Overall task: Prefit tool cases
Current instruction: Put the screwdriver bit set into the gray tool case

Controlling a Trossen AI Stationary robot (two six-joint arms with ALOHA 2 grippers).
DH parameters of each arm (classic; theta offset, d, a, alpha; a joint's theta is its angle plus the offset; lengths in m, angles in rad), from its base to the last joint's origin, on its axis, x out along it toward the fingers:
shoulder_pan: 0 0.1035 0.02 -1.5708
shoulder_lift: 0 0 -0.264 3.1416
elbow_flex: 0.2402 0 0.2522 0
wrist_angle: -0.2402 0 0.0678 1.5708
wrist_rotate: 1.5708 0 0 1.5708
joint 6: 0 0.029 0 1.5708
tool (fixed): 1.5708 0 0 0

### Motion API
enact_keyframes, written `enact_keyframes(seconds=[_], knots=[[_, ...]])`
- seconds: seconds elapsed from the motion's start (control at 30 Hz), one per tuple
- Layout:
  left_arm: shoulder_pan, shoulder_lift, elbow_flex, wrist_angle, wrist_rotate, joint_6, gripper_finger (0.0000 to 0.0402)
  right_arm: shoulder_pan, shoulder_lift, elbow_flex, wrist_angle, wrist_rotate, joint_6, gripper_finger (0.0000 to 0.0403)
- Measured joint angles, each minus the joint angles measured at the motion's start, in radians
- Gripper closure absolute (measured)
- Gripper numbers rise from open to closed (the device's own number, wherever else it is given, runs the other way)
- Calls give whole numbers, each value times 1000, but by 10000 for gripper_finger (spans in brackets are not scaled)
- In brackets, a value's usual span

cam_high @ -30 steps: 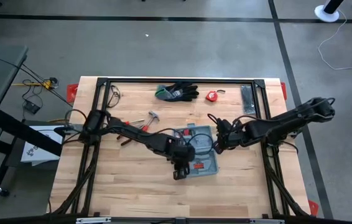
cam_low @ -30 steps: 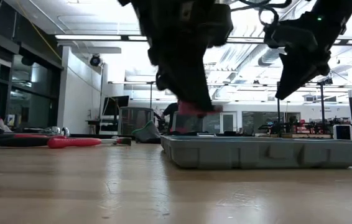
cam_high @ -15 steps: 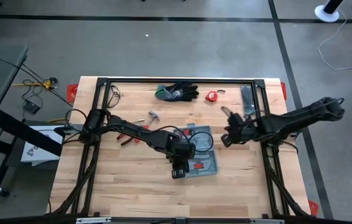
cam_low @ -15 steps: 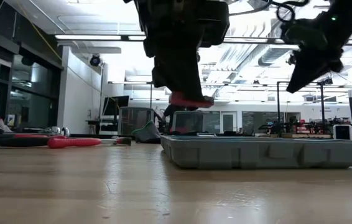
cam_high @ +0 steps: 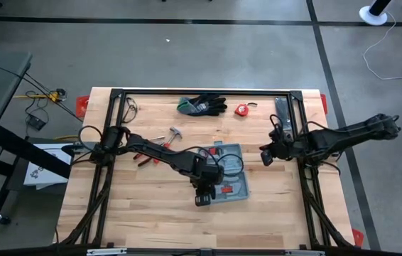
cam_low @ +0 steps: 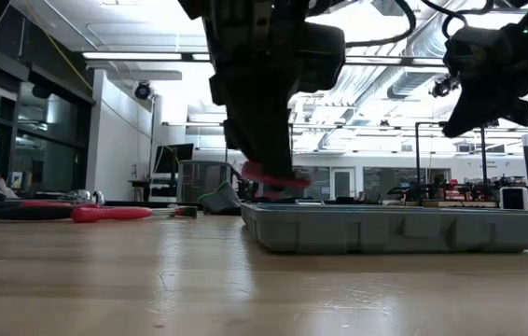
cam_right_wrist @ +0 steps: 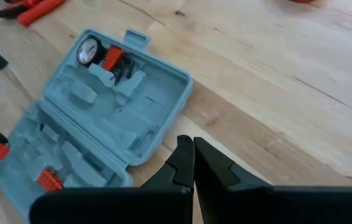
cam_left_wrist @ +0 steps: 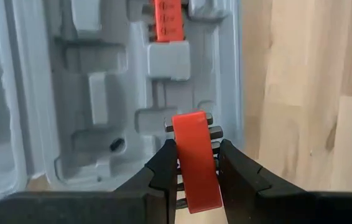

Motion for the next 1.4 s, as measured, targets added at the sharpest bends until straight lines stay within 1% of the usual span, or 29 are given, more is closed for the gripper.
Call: enact_keyframes(seconds=[0.2, 0.33, 0.47, 0.63, 0.8, 1.0, 1.17, 1.4], knots=[[3, 10, 31, 5, 0, 33, 328, -35, 31, 0, 36, -5, -43, 403], [10, 51, 72, -2, 3, 36, 328, -73, 67, 0, 96, -54, -107, 403], [11, 89, 99, -9, 4, 32, 328, -86, 95, 0, 101, -72, -117, 403], [14, 90, 98, -47, -29, 20, 328, -85, 106, 0, 96, -90, -126, 403], [21, 90, 98, -62, 0, 29, 328, -85, 106, 0, 96, -89, -131, 403], [19, 91, 98, -55, 0, 43, 328, -85, 106, 0, 96, -88, -131, 403], [12, 129, 99, -39, 4, 43, 328, -85, 106, 0, 96, -88, -129, 403], [21, 143, 95, -98, 15, 53, 328, -85, 106, 0, 96, -90, -128, 403]])
